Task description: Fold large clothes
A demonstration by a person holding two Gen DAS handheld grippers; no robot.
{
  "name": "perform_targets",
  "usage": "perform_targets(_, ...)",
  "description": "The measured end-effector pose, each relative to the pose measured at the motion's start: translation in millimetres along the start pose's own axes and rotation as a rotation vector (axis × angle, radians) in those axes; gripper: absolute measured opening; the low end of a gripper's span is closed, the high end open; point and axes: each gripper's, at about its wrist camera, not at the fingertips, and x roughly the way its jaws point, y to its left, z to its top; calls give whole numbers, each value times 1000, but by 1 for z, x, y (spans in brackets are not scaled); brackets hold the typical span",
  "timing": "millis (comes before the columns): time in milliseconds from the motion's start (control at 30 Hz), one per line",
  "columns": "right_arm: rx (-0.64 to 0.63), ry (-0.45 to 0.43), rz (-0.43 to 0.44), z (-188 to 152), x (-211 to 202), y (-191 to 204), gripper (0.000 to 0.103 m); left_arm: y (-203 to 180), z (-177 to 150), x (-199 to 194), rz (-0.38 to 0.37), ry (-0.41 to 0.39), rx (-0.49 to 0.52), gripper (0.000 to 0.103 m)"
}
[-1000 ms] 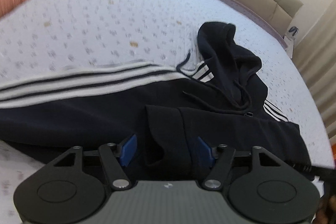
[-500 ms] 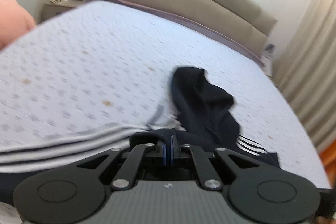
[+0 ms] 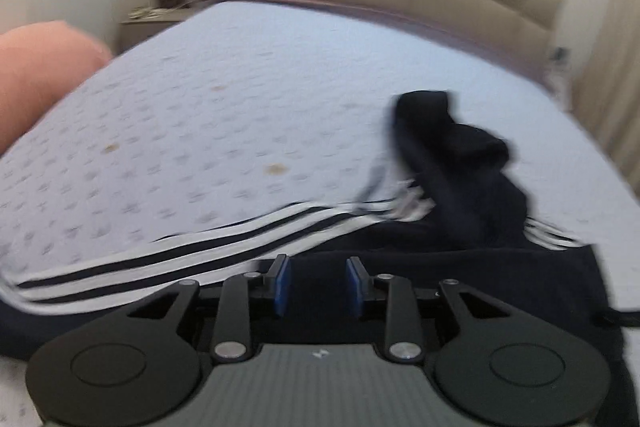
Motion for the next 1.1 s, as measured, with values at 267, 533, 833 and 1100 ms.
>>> perform_targets(267,-87,115,-16,-14,31,41,25,-13,-34,68,-7,193,-8,16)
perform_targets(533,-104,110,-12,-11,22,44,28,8,-35,36,-20,138,-105,16)
perform_targets(833,-241,58,58,-22,-8,84,36,130,-44,-65,311,26,-278,20)
perform_targets(1100,-295,110,57,-38,9,116,36,297,-64,-121,598,-104,-675,34)
